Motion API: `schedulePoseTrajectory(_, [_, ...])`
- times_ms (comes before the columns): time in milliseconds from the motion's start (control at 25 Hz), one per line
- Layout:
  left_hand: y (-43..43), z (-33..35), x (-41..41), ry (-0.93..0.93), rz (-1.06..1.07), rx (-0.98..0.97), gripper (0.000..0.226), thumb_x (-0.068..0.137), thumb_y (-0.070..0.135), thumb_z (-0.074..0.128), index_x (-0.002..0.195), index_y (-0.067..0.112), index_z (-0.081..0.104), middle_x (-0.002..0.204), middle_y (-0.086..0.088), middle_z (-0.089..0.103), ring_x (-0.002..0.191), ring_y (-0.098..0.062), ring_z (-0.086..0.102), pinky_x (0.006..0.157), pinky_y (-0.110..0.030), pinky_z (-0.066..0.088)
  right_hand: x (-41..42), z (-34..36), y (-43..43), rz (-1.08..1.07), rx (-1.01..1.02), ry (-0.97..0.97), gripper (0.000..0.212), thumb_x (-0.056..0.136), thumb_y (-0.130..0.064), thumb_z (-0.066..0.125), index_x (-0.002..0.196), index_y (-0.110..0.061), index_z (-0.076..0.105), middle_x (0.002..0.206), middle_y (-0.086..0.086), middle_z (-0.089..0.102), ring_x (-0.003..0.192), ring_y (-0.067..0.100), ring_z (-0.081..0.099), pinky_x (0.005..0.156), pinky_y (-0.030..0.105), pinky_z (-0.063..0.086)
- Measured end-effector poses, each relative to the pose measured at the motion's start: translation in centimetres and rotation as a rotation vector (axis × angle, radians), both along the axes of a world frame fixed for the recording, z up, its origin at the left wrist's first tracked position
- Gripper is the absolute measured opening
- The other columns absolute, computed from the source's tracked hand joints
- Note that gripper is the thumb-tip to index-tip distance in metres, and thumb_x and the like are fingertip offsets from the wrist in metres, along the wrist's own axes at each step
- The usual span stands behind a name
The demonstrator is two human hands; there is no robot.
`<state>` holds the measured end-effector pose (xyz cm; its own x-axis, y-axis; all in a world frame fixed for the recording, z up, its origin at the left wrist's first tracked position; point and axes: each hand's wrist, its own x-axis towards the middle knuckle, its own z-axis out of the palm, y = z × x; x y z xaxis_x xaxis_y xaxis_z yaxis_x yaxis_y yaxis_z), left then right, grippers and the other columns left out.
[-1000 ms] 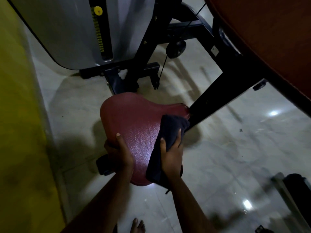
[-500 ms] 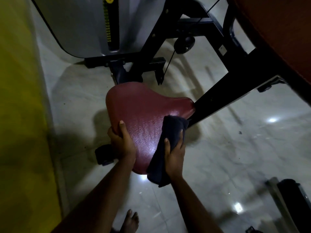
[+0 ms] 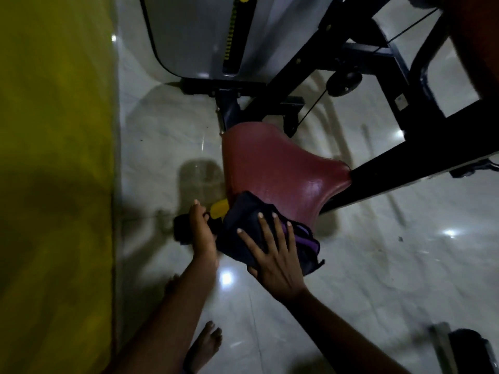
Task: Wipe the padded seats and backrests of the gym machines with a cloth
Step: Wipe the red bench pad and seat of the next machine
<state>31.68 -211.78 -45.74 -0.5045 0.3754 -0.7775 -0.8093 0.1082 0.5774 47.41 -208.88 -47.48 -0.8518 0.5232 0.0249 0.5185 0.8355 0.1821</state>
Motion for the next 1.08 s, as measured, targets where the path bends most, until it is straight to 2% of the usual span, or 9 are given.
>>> schedulePoseTrajectory(80, [-0.9,-1.3,-1.2,0.041,0.024,-0.055,0.048,0.101,0.041,0.028,0.138,0.014,0.041,0.139,-0.006,0.047,0.121,-0.016,0.046,0.087,-0.026,0.033,-1.3,1.1,1.9,0.232,-0.035,-0.053,0.074,0.065,-0.051,0.061,0.134,-0.031,0.044,0.15,0.011,0.03,0.139,0.036,0.019,0.111,0.055,0.01])
schedulePoseTrajectory(200, [-1.1,-3.0,-2.5,0.115,0.02,-0.088,0.047,0.099,0.043,0.031,0.134,0.015,0.047,0.139,-0.006,0.05,0.126,-0.019,0.047,0.09,-0.029,0.033,-4.3,2.4,5.1,0.524,-0.176,-0.12,0.053,0.066,-0.054,0.053,0.109,-0.026,0.065,0.136,0.004,0.052,0.136,0.03,0.032,0.113,0.053,0.012])
schedulePoseTrajectory(360, [-0.4,-3.9,-4.0,0.135,-0.02,-0.08,0.049,0.1,0.043,0.027,0.137,0.016,0.045,0.139,-0.005,0.05,0.127,-0.021,0.047,0.092,-0.03,0.033,-8.8,2.9,9.5,0.669,-0.256,-0.137,0.058,0.068,-0.06,0.041,0.099,-0.022,0.071,0.113,0.002,0.063,0.121,0.027,0.05,0.111,0.047,0.015])
schedulePoseTrajectory(600, [1.7,-4.9,-5.1,0.159,-0.001,-0.148,0.047,0.098,0.044,0.036,0.13,0.016,0.054,0.135,-0.007,0.053,0.118,-0.022,0.052,0.089,-0.032,0.035,-16.3,3.2,16.5,0.494,-0.3,-0.135,0.063,0.068,-0.063,0.039,0.102,-0.019,0.07,0.111,0.007,0.063,0.114,0.03,0.053,0.105,0.043,0.026])
schedulePoseTrajectory(680, [3.1,-3.8,-4.3,0.169,0.008,-0.141,0.043,0.099,0.037,0.037,0.132,0.013,0.051,0.133,-0.009,0.053,0.116,-0.023,0.052,0.093,-0.035,0.038,-17.6,3.6,17.4,0.398,-0.312,-0.135,0.066,0.068,-0.062,0.036,0.103,-0.018,0.07,0.112,0.009,0.063,0.114,0.032,0.052,0.102,0.038,0.023])
schedulePoseTrajectory(800, [5.2,-2.1,-2.0,0.096,-0.049,-0.043,0.04,0.099,0.042,0.034,0.122,0.017,0.055,0.123,-0.008,0.058,0.101,-0.021,0.058,0.088,-0.037,0.045,-16.8,2.7,16.9,0.431,-0.304,-0.105,0.061,0.071,-0.062,0.038,0.102,-0.021,0.069,0.113,0.004,0.063,0.118,0.03,0.05,0.107,0.042,0.023])
schedulePoseTrajectory(880, [7.0,-1.8,-1.6,0.005,-0.051,0.042,0.039,0.095,0.052,0.035,0.111,0.025,0.059,0.13,-0.008,0.057,0.101,-0.017,0.059,0.09,-0.033,0.042,-16.3,2.4,17.4,0.477,-0.331,-0.097,0.056,0.074,-0.063,0.04,0.105,-0.025,0.068,0.118,0.001,0.061,0.122,0.027,0.048,0.109,0.046,0.026])
schedulePoseTrajectory(1000, [9.6,-2.0,-2.4,0.137,-0.194,-0.076,0.081,0.076,0.079,0.031,0.126,0.02,0.056,0.131,-0.008,0.057,0.117,-0.027,0.055,0.098,-0.034,0.04,-17.3,2.7,19.6,0.383,-0.374,-0.041,0.059,0.077,-0.064,0.033,0.109,-0.026,0.066,0.121,0.002,0.06,0.119,0.028,0.049,0.103,0.044,0.031])
schedulePoseTrajectory(1080, [10.9,-1.6,-2.3,0.283,-0.235,-0.177,0.084,0.078,0.08,0.028,0.126,0.016,0.054,0.126,-0.01,0.059,0.114,-0.03,0.056,0.093,-0.035,0.043,-17.8,2.9,20.5,0.31,-0.373,-0.011,0.063,0.077,-0.065,0.028,0.115,-0.028,0.063,0.125,0.003,0.057,0.12,0.027,0.047,0.099,0.042,0.031])
